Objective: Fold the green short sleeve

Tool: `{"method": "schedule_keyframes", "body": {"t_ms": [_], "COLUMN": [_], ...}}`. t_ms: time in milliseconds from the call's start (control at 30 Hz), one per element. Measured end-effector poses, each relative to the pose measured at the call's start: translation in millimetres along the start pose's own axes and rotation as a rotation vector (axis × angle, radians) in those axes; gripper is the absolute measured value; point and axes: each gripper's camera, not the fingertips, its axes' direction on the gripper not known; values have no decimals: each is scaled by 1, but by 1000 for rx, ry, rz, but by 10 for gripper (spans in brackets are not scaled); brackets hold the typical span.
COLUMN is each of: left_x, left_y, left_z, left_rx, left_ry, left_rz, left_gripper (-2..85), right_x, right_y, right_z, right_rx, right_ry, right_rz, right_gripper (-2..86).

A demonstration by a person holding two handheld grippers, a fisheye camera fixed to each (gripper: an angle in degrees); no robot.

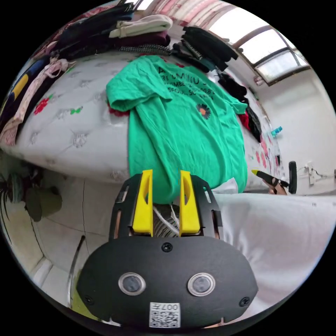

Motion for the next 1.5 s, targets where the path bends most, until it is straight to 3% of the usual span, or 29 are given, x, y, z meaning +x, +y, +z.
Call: {"method": "schedule_keyframes", "body": {"t_ms": [133,233,333,433,767,867,967,1267,1433,1500], "left_x": [26,38,42,40,-27,-35,-43,8,67,86], "left_y": [-26,-49,-61,-62,-141,-167,-167,-105,-119,-134], "left_z": [14,36,33,6,-115,-125,-109,-25,-2,20], "left_rx": [-44,-118,-177,-120,254,402,388,186,100,36], "left_ry": [-28,-187,-210,-152,139,64,23,-131,-183,-267], "left_rz": [-6,-21,43,109,-88,-163,-215,98,341,411], "left_gripper": [131,78,25,-2,18,82,100,112,153,132], "right_x": [-15,-24,-27,-25,-19,-28,-33,-10,-14,-22], "right_y": [15,22,29,33,-9,-29,-30,18,2,-4], "right_z": [14,32,37,33,-52,-67,-61,9,31,41], "right_rx": [37,9,16,42,337,409,396,200,131,98], "right_ry": [6,43,64,-5,-144,-141,-113,61,97,109], "right_rz": [-78,-121,-150,-204,-141,-106,-90,-23,-57,-110], "right_gripper": [66,48,15,4,5,15,22,49,70,68]}}
